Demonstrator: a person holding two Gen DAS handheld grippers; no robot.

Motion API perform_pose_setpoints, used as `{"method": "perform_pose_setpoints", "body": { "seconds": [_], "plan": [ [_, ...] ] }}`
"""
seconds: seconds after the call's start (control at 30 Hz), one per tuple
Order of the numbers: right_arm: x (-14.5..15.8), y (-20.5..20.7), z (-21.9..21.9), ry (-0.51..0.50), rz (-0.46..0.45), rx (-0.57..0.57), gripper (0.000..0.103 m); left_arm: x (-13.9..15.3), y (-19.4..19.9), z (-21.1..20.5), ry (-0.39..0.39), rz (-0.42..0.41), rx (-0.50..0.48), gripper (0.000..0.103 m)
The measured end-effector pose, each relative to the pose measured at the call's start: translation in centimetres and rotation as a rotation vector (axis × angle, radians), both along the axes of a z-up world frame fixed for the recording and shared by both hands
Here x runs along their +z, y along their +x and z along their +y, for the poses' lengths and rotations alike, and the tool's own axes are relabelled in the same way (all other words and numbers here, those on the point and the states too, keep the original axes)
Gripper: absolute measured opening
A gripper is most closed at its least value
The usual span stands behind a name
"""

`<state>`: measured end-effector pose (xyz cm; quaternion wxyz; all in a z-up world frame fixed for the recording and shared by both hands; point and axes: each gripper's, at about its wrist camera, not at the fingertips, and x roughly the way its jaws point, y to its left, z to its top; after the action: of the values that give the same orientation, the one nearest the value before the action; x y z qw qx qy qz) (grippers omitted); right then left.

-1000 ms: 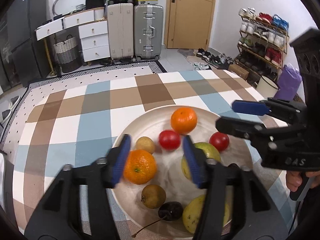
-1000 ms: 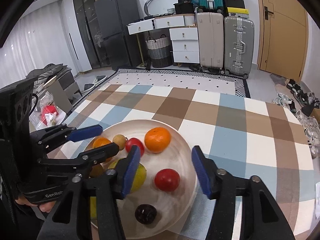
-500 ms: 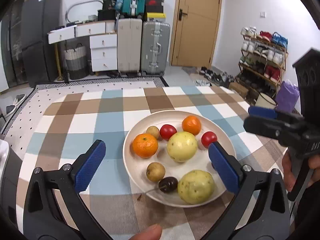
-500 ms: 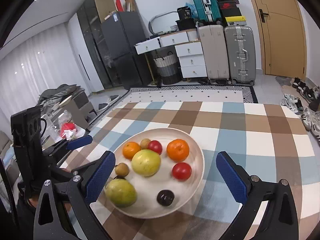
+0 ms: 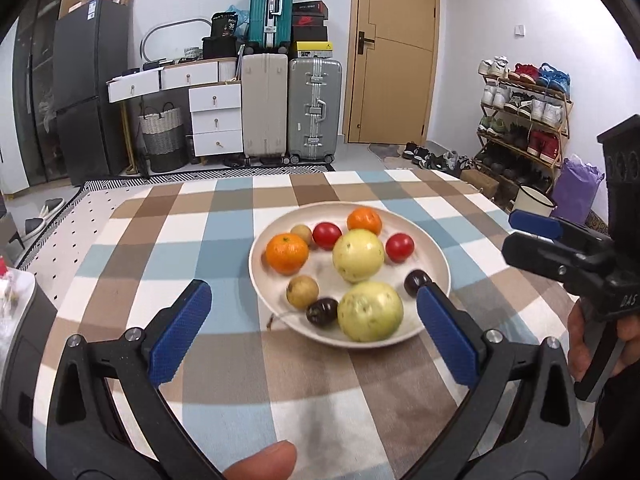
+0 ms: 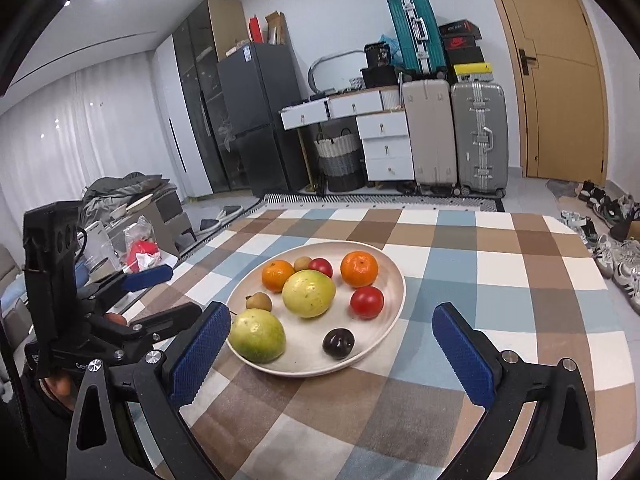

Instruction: Organize fruits

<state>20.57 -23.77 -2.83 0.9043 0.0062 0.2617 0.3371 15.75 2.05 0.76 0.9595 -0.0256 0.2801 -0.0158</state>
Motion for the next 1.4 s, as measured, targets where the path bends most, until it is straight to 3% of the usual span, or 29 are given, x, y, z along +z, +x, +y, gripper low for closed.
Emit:
{"method": "perform_pose_setpoints", "body": {
  "seconds": [0.4,0.77,1.4],
  "plan": [
    [-0.8,-2.3,0.5,-0.021,-0.021,0.035,0.103,-1.0,-2.4,-0.1,-0.009,-0.04,0.036,0.103],
    [-1.7,-3.0,1.9,-0.088,-0.045,0.046,0.103,-1.1,-1.7,0.9,-0.022,-0.035,0.051,0.103],
    [-1.7,-3.0,1.8,-0.083,-0.052,0.045,0.103,-1.0,-1.5,0.7,-0.011,-0.045,0.044,0.103]
  ]
}}
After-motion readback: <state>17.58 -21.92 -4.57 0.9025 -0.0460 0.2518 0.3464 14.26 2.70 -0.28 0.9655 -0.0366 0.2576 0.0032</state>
